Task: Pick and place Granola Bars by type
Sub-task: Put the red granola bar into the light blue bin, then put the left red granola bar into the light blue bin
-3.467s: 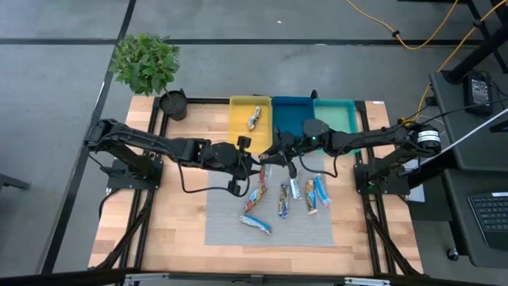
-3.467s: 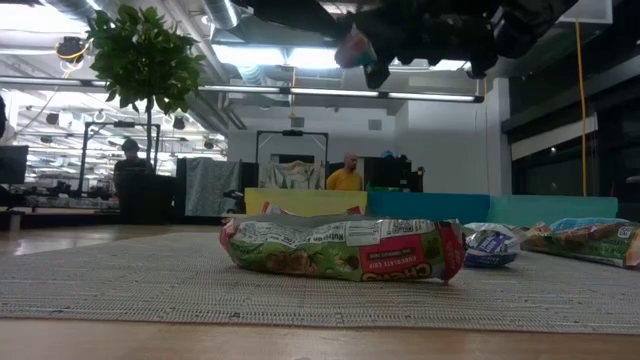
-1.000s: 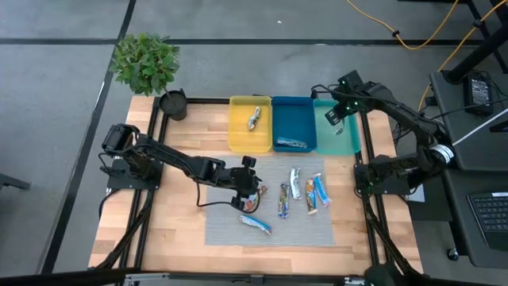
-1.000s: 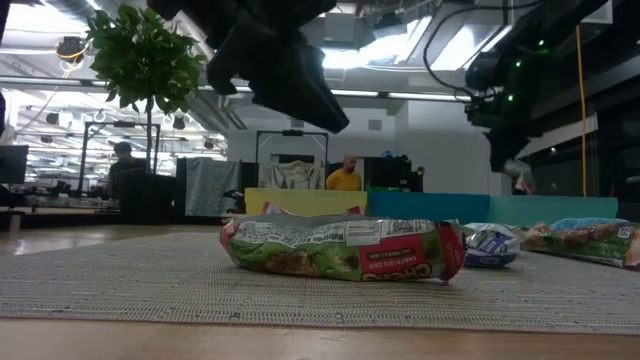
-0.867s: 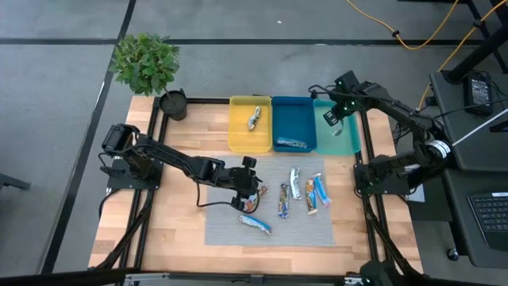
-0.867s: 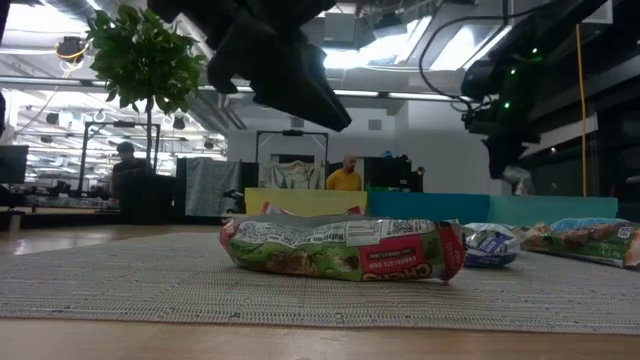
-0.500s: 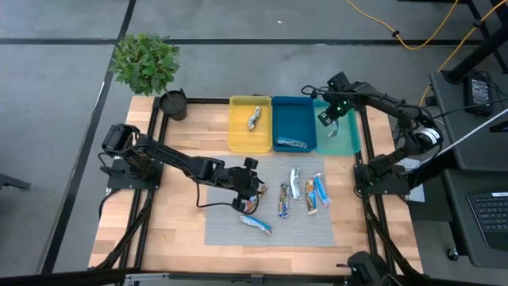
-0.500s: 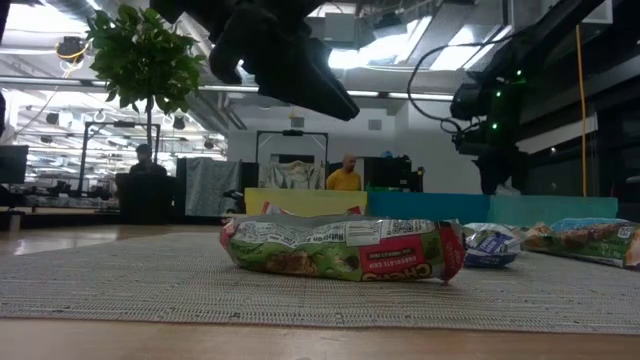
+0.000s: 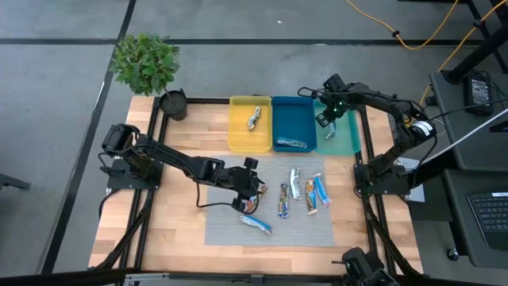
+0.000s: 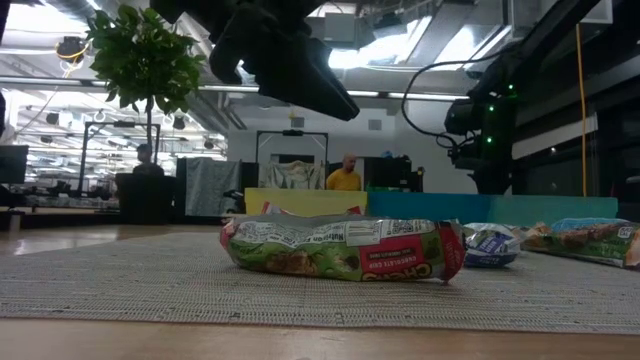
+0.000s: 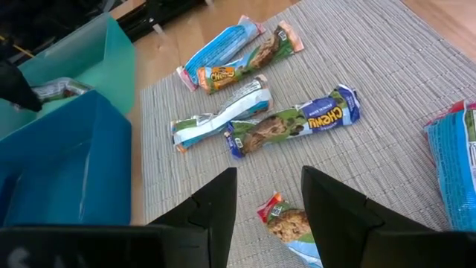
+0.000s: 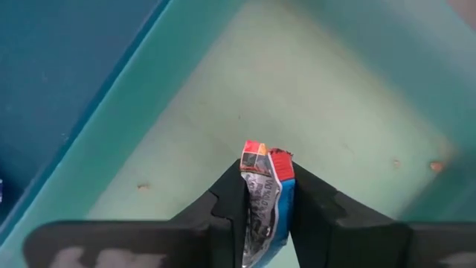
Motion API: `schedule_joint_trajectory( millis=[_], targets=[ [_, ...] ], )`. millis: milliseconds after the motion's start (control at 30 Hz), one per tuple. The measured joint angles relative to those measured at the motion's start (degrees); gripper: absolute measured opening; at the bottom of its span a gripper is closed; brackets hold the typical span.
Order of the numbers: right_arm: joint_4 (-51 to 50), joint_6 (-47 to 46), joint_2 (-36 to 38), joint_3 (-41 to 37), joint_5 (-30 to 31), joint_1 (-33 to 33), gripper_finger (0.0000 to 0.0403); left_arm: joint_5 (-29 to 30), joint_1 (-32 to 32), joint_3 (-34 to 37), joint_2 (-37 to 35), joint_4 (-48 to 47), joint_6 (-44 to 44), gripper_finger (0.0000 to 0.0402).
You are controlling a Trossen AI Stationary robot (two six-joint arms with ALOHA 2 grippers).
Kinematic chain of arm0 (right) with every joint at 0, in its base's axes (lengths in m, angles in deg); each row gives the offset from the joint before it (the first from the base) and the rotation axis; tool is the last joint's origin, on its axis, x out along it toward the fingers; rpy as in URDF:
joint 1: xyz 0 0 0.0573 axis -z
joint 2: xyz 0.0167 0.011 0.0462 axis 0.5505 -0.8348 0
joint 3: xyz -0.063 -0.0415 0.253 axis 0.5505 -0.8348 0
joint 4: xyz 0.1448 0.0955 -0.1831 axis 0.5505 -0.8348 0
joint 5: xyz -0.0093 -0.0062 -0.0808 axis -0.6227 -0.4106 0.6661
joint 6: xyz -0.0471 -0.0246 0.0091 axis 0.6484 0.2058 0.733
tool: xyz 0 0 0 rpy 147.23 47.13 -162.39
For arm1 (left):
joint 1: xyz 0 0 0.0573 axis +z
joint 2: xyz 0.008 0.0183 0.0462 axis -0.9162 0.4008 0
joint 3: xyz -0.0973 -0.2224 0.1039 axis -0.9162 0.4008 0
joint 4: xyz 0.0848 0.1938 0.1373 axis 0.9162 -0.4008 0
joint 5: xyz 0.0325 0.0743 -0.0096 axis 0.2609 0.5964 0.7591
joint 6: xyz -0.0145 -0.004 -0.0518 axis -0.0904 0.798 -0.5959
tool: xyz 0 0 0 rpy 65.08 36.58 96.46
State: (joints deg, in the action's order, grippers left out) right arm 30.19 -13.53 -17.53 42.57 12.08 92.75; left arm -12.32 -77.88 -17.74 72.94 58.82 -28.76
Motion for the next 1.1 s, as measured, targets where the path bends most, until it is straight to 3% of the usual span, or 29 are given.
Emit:
schedule_joint_trajectory(
  millis=[200,633,933,1100],
  targets=[
    [0.7,0.3,0.0,0.0,0.0,0.0,0.0093,-0.8,0.0,0.0,0.0,0.0,0.0,0.0143],
    [1.4,0.3,0.0,0.0,0.0,0.0,0.0206,-2.8,0.0,0.0,0.0,0.0,0.0,0.0143],
    [1.0,0.4,0.3,0.0,0.0,0.0,0.0218,-2.8,0.0,0.0,0.0,0.0,0.0,0.0143],
    [-0.1,0.5,5.9,0.0,0.0,0.0,0.0218,-2.8,0.0,0.0,0.0,0.0,0.0,0.0143]
  ],
)
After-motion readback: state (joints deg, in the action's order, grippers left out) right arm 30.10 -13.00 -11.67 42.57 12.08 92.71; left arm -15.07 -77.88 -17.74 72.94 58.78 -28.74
